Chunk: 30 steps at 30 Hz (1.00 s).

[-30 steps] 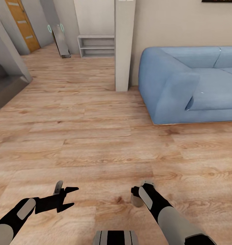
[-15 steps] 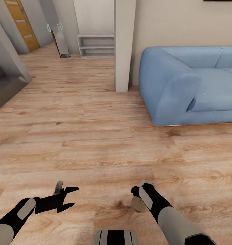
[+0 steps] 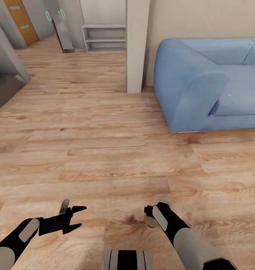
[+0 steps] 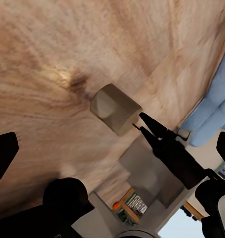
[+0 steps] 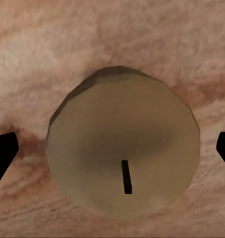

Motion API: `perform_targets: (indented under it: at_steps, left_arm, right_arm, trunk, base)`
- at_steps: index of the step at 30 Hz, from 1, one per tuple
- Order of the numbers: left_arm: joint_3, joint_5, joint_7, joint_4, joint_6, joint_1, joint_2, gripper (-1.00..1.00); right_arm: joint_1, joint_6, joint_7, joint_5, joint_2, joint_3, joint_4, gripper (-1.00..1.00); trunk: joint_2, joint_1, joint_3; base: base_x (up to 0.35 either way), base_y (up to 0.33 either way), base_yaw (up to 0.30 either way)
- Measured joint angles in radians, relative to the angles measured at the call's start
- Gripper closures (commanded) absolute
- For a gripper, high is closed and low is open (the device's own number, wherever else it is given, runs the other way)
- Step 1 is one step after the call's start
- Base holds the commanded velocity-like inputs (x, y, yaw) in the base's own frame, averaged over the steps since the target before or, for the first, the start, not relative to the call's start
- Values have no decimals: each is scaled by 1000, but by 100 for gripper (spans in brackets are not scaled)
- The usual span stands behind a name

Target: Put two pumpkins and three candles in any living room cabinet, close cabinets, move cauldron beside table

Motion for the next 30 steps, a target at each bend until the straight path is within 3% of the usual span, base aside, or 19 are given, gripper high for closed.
perform_targets:
  at_steps: [14, 26, 30]
  left_arm:
    - [0, 0, 0, -1, 0, 0, 0, -100]
    - [1, 1, 0, -1, 0, 0, 0, -100]
    - [0, 0, 0, -1, 0, 0, 0, -100]
  right_arm:
    - [1, 1, 0, -1, -4, -1, 0, -100]
    - [1, -2, 2, -11, -8, -1, 3, -100]
    - [0, -5, 5, -25, -7, -1, -14, -100]
  trunk:
    - [-2, 4, -31]
    - [-2, 3, -31]
    - [-3, 5, -46]
  base:
    - [0, 0, 0]
    - [0, 0, 0]
    - [0, 0, 0]
